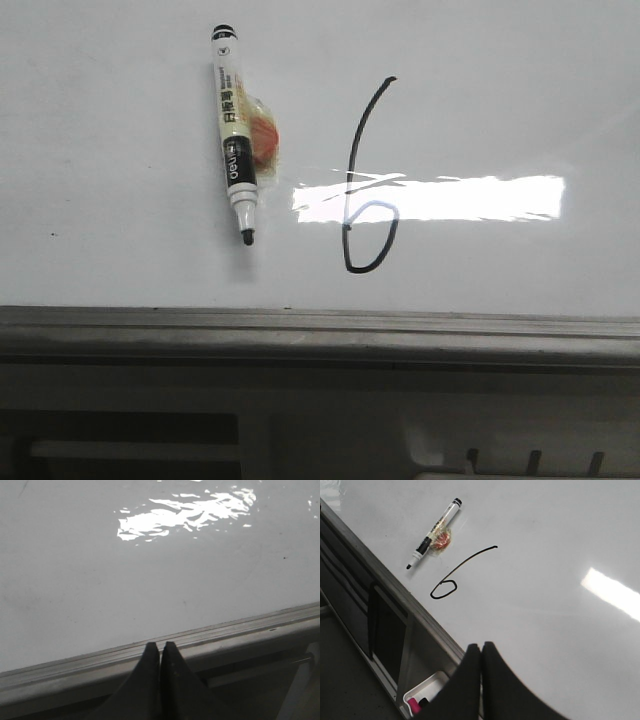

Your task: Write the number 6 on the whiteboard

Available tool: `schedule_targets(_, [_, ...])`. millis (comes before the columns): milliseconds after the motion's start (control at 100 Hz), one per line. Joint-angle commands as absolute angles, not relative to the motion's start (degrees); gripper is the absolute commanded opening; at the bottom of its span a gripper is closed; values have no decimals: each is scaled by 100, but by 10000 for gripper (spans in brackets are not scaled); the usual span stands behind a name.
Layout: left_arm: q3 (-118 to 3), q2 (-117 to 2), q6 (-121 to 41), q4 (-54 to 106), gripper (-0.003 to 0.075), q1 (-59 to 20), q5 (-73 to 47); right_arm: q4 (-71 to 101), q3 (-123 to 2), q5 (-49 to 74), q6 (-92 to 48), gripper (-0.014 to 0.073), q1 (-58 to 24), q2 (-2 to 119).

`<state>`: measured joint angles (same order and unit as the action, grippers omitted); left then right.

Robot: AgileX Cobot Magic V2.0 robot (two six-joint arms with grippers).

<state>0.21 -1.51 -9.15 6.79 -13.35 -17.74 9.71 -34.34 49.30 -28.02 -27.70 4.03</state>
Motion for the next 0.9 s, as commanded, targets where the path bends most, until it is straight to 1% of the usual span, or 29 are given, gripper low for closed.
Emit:
schedule_targets(0, [235,-115,-851,1004,-19,-1329,-1345,969,-3552,4536,-2794,-55,-2731,483])
schedule_targets(130, [281,229,-851,983,-19,-1329,-1553,969,-3552,4536,-2794,-55,-2731,483])
schedule_targets(890, [281,204,-851,994,-19,-1329,-1497,969,-3552,4536,-2794,-55,-2731,483])
